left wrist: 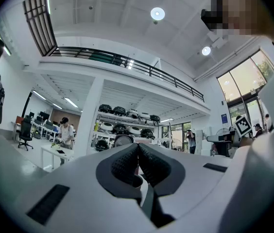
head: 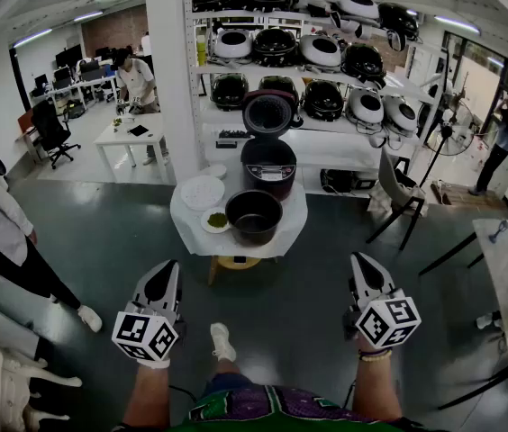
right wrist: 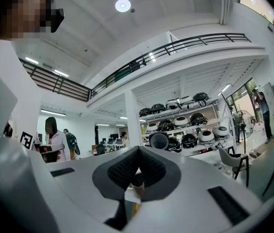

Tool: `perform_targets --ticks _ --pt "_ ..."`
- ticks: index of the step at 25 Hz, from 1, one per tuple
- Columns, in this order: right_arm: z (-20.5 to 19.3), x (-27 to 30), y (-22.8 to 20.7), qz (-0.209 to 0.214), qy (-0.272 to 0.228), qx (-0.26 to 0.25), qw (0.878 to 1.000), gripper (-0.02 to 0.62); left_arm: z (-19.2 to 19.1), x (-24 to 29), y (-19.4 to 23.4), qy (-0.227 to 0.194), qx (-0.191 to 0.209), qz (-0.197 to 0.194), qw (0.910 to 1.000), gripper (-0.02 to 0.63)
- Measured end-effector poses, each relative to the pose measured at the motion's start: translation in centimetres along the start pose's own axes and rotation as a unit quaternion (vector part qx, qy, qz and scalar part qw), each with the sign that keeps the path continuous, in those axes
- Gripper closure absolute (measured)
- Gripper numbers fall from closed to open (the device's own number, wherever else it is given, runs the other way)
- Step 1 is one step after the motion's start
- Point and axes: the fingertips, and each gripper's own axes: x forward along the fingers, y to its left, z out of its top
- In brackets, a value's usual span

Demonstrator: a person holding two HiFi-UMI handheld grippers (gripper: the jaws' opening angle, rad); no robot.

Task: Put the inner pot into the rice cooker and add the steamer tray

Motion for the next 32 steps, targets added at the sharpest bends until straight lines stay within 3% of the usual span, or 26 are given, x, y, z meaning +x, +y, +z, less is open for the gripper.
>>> perform_targets --ticks 20,32 --pt "0.3 1.5 0.3 0.001 -0.005 -0.001 1.000 0.591 0.3 1.6 1.0 -0.005 -0.008 -0.007 0.9999 0.584" --pt "-0.1 7.1 0.1 0.009 0.003 -0.006 1.000 0.589 -0.5 5.0 4.1 0.001 -0.008 0.002 1.0000 0.584"
